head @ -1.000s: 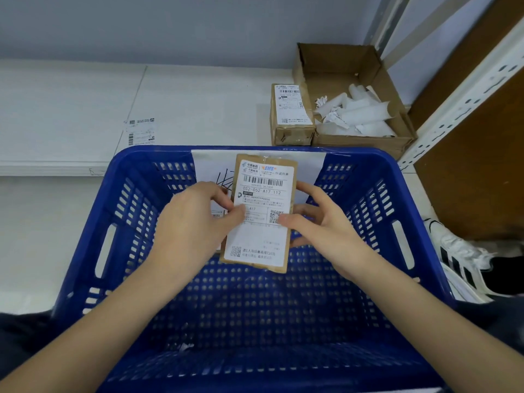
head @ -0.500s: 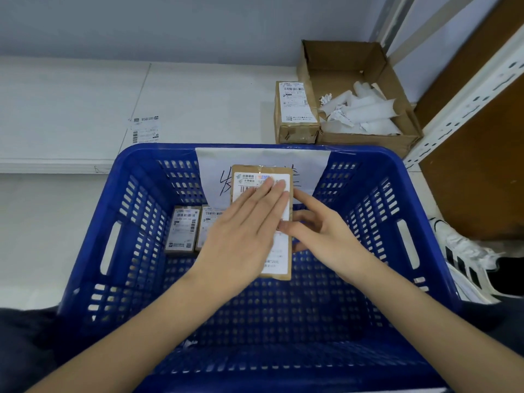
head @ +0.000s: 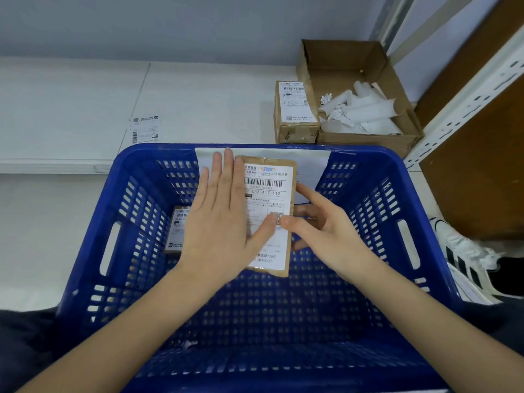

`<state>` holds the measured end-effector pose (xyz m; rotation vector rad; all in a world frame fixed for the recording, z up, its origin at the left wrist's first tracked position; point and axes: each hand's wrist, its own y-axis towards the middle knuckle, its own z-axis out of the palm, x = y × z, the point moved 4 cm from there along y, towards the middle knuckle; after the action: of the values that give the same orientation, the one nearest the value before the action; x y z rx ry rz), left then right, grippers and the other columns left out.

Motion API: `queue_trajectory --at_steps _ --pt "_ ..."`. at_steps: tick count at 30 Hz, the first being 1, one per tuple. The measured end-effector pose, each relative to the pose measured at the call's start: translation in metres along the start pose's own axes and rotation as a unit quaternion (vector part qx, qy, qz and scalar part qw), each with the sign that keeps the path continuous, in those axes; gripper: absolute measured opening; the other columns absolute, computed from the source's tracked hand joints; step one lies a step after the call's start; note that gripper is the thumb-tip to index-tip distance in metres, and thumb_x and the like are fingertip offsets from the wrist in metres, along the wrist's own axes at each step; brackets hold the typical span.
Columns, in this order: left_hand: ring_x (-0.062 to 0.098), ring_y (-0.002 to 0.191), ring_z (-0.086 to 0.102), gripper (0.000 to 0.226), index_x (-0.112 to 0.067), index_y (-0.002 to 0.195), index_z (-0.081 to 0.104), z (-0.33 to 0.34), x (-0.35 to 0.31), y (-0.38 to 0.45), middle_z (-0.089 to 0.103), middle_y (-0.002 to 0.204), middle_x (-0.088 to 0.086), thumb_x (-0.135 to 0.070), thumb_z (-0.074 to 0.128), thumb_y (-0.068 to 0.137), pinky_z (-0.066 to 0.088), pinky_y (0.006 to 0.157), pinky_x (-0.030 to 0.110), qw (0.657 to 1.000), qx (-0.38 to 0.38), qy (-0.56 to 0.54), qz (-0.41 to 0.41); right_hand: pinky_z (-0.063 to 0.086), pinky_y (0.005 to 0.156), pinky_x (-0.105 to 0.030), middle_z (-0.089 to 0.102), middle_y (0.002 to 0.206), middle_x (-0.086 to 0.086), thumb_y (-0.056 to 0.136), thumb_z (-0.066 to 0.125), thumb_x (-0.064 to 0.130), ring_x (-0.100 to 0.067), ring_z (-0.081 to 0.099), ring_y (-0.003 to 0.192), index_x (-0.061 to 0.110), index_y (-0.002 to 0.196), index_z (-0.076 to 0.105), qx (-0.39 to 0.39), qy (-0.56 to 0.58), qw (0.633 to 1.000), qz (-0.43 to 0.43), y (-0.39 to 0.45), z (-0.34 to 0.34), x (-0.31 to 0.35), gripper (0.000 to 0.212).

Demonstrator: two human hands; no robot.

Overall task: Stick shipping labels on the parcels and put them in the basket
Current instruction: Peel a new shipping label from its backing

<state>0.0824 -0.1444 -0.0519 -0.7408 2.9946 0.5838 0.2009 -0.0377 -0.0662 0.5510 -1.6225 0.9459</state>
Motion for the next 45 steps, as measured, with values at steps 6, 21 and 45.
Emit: queue_trajectory --at_steps 6,21,45 --pt "0.031 0.147 0.01 0.086 0.011 0.146 0.02 -0.003 -0.005 -0.003 0.014 0.157 0.025 -0.06 0.018 0.097 0.008 0.119 0.042 0.996 0.027 -0.019 0.084 0.059 0.066 -0.032 0.071 0.102 0.0 0.088 0.063 0.018 -0.014 0.07 0.091 0.024 0.145 0.037 0.014 -0.006 1.0 -0.003 -0.001 0.001 0.003 0.063" --pt "0.031 0.135 0.042 0.053 0.005 0.136 0.047 -0.001 -0.033 -0.017 0.045 0.143 0.022 -0.033 0.029 0.103 0.028 0.112 0.044 0.97 -0.022 -0.038 0.241 0.053 0.053 -0.022 0.074 0.087 0.0 0.093 0.057 0.017 -0.011 0.07 0.072 0.023 0.12 0.053 -0.06 0.076 0.995 0.018 0.007 -0.018 0.008 0.028" --pt "0.001 0.091 0.064 0.104 -0.039 0.148 0.026 0.009 0.012 0.002 0.063 0.109 -0.014 -0.045 0.077 0.058 0.056 0.081 0.026 0.802 0.296 -0.5 -0.142 0.051 0.096 -0.038 0.043 0.145 0.012 0.061 0.082 0.052 -0.007 0.05 0.125 0.032 0.152 0.001 0.011 -0.183 0.981 -0.064 0.013 -0.026 0.012 0.123"
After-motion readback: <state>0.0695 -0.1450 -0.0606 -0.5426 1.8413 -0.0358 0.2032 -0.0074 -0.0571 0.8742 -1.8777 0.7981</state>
